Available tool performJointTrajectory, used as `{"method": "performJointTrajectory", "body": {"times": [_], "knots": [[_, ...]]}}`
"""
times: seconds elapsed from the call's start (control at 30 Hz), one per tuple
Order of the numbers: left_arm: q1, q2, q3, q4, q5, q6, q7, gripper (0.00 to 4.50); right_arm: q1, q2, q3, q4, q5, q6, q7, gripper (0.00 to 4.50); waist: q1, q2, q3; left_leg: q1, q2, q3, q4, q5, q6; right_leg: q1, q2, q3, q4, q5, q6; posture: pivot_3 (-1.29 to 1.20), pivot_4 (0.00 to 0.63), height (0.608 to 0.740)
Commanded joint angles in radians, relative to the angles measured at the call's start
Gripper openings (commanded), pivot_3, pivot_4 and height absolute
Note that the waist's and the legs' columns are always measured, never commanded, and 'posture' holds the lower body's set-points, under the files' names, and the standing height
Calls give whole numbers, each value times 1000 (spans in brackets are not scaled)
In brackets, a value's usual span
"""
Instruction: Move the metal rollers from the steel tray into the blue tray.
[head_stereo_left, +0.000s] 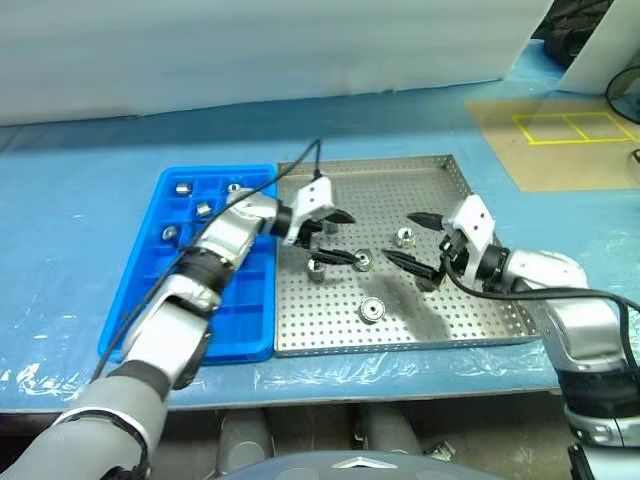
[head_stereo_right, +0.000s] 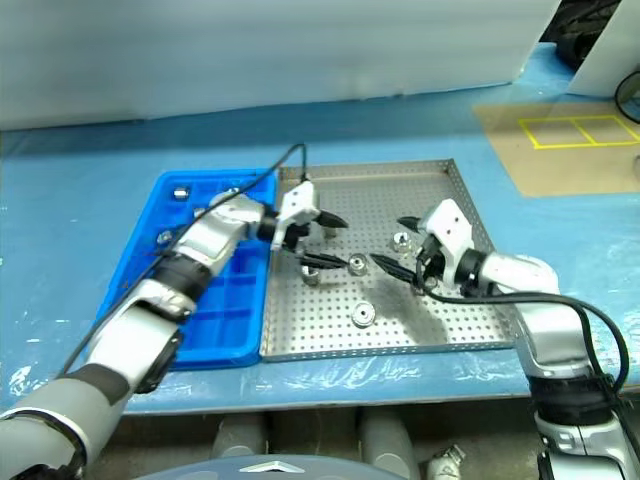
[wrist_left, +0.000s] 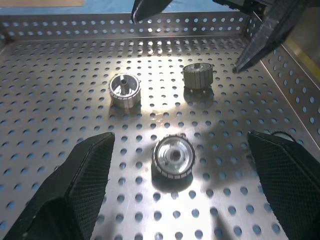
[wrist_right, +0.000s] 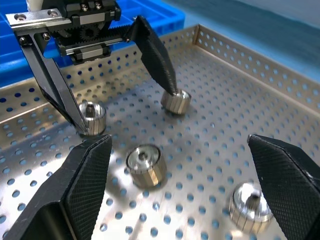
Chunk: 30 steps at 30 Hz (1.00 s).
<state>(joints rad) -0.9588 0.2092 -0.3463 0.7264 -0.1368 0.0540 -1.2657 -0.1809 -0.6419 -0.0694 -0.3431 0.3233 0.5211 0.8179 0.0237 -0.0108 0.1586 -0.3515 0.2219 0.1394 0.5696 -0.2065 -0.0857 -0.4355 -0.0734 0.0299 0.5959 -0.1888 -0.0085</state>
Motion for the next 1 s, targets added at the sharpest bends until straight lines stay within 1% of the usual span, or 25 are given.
{"method": "performJointTrajectory", "body": {"times": [0.03, 0.17, 0.37, 0.5, 0.73, 1.0], "knots": [[-57, -44, -12, 104, 50, -89, -20, 4480, 50, 11, -35, -112, 32, 29, -52, 4465, -15, 0, 0, 0, 0, 0, 0, 0, 0, 0, 0, 0, -1, 0, 0, -361, 150, 740], [-69, -67, -42, 212, 129, -176, -28, 4480, 109, 16, -58, -175, 45, 55, -100, 4465, -42, 0, 0, 0, 0, 0, -2, 0, 0, 0, 1, 1, -5, 2, 2, -410, 150, 740], [-56, -35, -38, 252, 175, -259, -86, 4480, 166, 13, -81, -224, 56, 71, -144, 4465, -43, 0, 0, -1, 0, 3, -1, -2, 4, 0, 0, 2, -8, 3, 3, -439, 150, 740], [-47, -23, -31, 274, 195, -264, -74, 4480, 185, 16, -74, -236, 55, 69, -162, 4465, -44, 0, 0, 0, 0, 6, -1, -4, 6, 0, 0, 2, -9, 2, 3, -447, 150, 740], [-22, -79, -31, 278, 213, -224, -44, 4480, 200, 12, -73, -237, 54, 63, -180, 4465, -43, 0, 0, 0, 0, 8, 0, -5, 9, 2, -1, 2, -11, 2, 3, -457, 150, 740], [9, -87, -37, 268, 242, -234, -9, 4480, 216, 15, -66, -247, 53, 61, -196, 4465, -45, 1, 0, 1, 0, 8, 1, -6, 10, 4, -1, 2, -11, 2, 3, -462, 150, 740]]}}
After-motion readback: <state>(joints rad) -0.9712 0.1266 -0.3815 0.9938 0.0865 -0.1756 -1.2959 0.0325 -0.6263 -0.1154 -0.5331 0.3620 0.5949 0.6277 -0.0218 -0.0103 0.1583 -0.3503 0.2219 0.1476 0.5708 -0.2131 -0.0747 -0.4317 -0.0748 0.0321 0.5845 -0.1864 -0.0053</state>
